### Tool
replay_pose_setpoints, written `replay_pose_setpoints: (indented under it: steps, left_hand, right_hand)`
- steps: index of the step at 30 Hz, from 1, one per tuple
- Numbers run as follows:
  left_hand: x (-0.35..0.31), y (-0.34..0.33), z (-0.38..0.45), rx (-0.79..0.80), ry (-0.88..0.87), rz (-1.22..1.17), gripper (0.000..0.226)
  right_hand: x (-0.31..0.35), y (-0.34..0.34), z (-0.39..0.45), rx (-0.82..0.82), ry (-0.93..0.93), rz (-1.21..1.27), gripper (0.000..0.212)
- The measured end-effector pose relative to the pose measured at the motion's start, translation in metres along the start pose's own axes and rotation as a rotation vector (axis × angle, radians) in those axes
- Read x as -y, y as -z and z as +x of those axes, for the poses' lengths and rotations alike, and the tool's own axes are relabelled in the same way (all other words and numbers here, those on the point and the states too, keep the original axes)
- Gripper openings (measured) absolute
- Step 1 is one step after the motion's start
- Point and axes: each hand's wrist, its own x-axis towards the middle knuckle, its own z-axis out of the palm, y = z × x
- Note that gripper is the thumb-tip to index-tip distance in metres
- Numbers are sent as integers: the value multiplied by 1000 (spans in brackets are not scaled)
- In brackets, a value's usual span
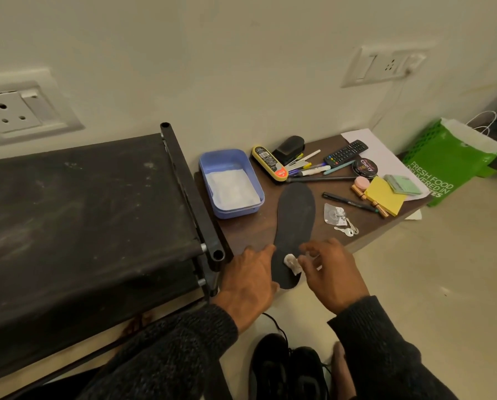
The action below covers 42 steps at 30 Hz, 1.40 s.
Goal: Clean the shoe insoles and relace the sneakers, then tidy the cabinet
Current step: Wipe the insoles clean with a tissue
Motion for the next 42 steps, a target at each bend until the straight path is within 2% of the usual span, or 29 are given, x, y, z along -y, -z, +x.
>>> replay_pose_setpoints:
  steps: [6,9,14,22,27,29,31,34,36,42]
  left_hand:
    - [-6,6,-2,11,12,6,75]
    - [-9,10,-2,11,27,12,77]
    - [-11,18,-7,31,40,-10,78]
    - [-14,28,-2,62,74,-38,74]
    - [-18,27,2,84,109,-38,78]
    - [-15,26,1,81,108,-71,81]
    - [-12,25,-1,63,99,-106,81]
    - [-9,24,1,28,69,-107,79]
    - [-9,23,2,31,60,-96,78]
    - [-7,20,2,36,65,-115,87]
  right_hand:
    - [0,-20,2,34,93,-60,15]
    - [-7,-28,11,60,75,-103,18]
    - [-16,-26,26,-31,-40,-101,22]
    - [3,-40,-29,22,140,-61,19]
    - [-14,-34,15,-146,-1,10,10]
    - [-8,-34,13,-159,-26,-7,11]
    - [-1,-39,-5,-130,54,-40,13]
    - [3,-41,-32,0,217,-40,21]
    - [-3,-37,-27,31,258,-32,17]
    - [-18,-27,55,-20,60,-107,18]
